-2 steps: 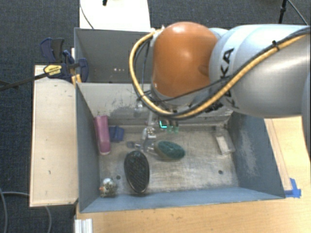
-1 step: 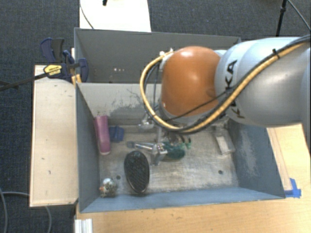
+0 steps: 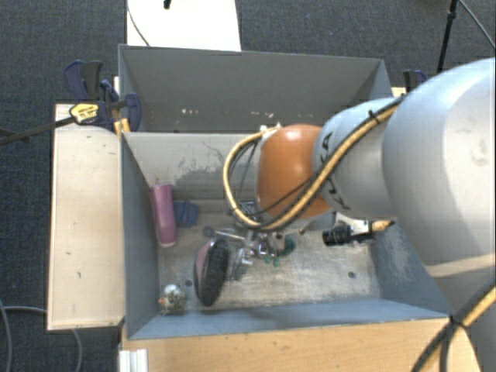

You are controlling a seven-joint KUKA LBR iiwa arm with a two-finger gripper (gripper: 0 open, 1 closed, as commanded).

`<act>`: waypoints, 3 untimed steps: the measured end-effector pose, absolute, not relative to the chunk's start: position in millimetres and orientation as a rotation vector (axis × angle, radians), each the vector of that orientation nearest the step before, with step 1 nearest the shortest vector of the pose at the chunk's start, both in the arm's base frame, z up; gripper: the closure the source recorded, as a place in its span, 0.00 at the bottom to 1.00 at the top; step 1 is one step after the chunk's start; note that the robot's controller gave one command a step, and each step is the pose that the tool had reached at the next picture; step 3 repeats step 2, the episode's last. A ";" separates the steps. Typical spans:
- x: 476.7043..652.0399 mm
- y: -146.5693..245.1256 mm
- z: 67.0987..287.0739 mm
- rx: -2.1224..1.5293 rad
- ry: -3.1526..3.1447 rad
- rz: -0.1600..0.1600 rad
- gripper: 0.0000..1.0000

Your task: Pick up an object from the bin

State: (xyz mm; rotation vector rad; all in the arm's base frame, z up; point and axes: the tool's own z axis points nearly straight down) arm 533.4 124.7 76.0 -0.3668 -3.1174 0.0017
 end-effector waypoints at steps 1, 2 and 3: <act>534.0 125.8 78.0 -0.371 -3.120 -0.002 1.00; 533.1 126.7 251.5 -0.337 -3.133 -0.007 1.00; 533.1 126.7 251.5 -0.337 -3.133 -0.007 1.00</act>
Offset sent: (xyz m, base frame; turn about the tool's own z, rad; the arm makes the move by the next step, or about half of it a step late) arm 0.0000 0.0000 0.0000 0.0000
